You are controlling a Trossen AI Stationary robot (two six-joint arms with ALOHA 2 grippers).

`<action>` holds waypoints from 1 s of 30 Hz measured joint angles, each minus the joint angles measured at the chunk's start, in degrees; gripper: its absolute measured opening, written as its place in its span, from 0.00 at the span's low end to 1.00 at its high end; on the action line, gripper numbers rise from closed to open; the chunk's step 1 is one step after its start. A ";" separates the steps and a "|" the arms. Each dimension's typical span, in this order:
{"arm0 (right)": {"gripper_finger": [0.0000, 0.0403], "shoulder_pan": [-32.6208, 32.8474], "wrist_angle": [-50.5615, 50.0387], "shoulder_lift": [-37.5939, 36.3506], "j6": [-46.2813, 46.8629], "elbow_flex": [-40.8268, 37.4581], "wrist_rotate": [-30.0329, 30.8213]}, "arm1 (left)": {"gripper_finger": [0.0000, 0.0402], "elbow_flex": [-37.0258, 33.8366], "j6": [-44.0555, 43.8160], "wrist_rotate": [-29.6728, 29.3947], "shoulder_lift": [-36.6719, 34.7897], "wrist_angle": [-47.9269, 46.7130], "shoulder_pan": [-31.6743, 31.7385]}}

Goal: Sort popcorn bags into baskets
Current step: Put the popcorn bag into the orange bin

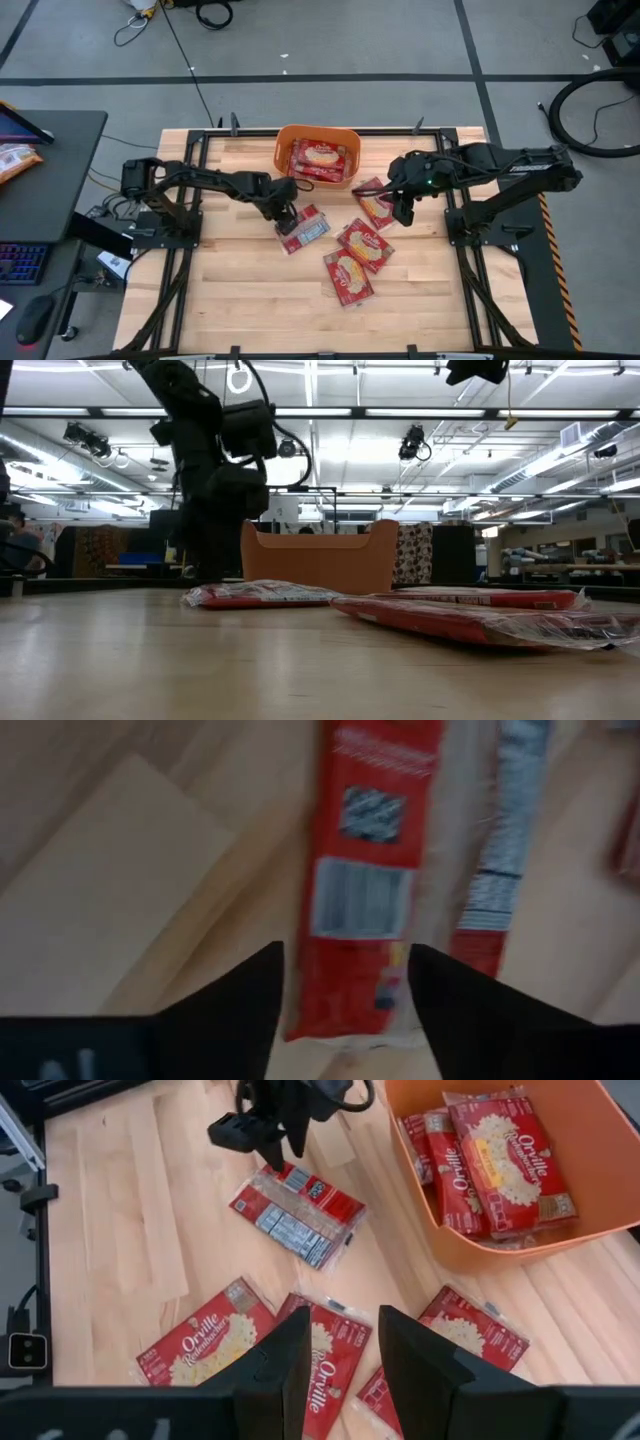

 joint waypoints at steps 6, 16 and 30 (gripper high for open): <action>0.31 0.32 -0.07 0.66 -0.01 0.00 0.04 | 0.67 -2.78 0.10 0.82 0.00 1.60 0.55; 0.31 0.27 0.07 0.86 -0.67 -0.02 3.33 | 0.59 -3.75 -3.57 -2.74 0.41 7.01 -7.58; 0.31 0.27 0.33 0.86 -0.67 -0.02 3.17 | 0.33 -3.51 -13.54 -9.48 4.33 9.88 -12.43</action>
